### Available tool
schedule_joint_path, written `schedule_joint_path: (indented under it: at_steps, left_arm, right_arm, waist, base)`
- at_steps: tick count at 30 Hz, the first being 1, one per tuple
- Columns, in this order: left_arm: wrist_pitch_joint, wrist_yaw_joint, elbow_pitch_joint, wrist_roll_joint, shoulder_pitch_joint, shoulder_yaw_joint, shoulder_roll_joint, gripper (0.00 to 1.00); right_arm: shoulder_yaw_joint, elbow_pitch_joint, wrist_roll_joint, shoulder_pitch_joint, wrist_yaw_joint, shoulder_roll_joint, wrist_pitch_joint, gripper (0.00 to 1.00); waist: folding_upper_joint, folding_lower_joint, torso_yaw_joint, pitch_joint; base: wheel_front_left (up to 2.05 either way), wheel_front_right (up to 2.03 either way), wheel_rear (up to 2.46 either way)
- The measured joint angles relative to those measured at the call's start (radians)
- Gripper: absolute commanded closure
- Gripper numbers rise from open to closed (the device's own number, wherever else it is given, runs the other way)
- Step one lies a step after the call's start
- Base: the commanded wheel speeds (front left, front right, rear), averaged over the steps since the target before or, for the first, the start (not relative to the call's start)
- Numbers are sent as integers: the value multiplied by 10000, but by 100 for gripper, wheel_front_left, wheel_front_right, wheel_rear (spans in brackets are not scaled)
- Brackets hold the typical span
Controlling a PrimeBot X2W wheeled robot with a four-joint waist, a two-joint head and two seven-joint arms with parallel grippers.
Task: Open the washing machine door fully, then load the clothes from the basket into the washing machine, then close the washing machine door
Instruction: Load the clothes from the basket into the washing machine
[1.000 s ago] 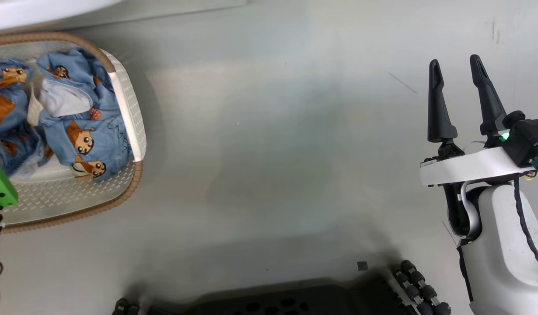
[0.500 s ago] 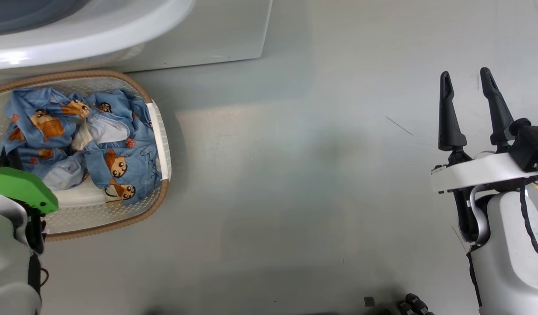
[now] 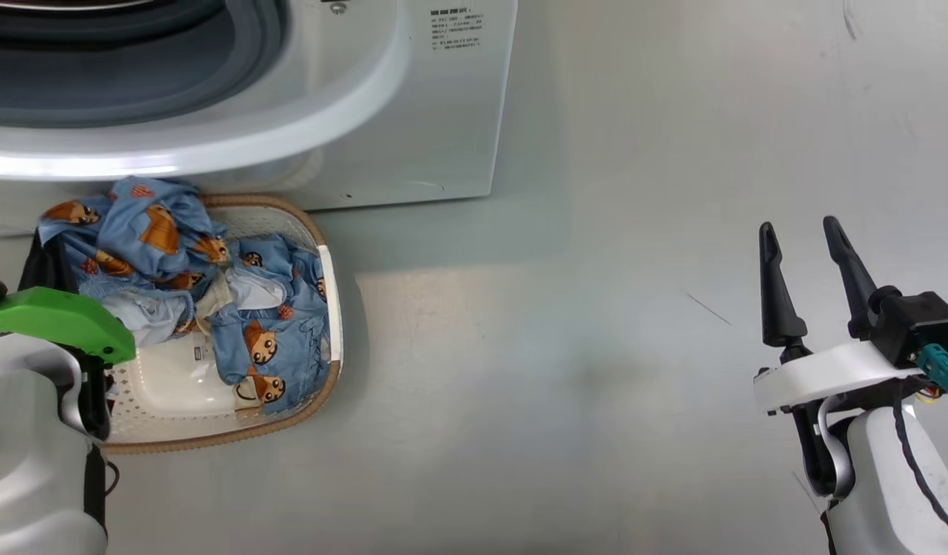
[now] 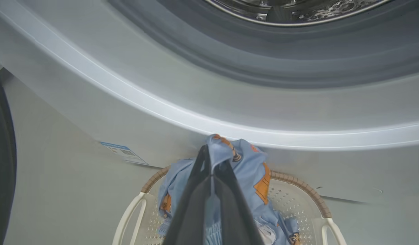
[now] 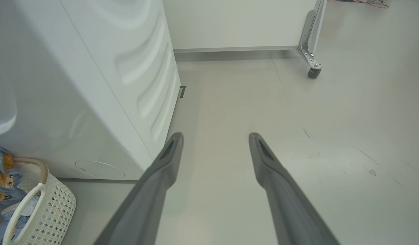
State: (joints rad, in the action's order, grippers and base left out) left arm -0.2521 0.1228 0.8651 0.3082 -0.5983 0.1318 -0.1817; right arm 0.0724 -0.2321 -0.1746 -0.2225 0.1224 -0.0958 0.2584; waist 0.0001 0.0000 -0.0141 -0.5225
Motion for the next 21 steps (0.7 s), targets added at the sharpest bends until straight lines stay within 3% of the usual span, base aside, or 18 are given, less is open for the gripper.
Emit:
schedule_joint_path:
  at_steps: [21]
  left_arm:
    - [0,2,-3720,-851,2823,167,713,100]
  right_arm:
    - [36,-314,-35,1484,0,13,-2,0]
  waist:
    - [0,0,133,2907]
  base:
    - [0,0,0]
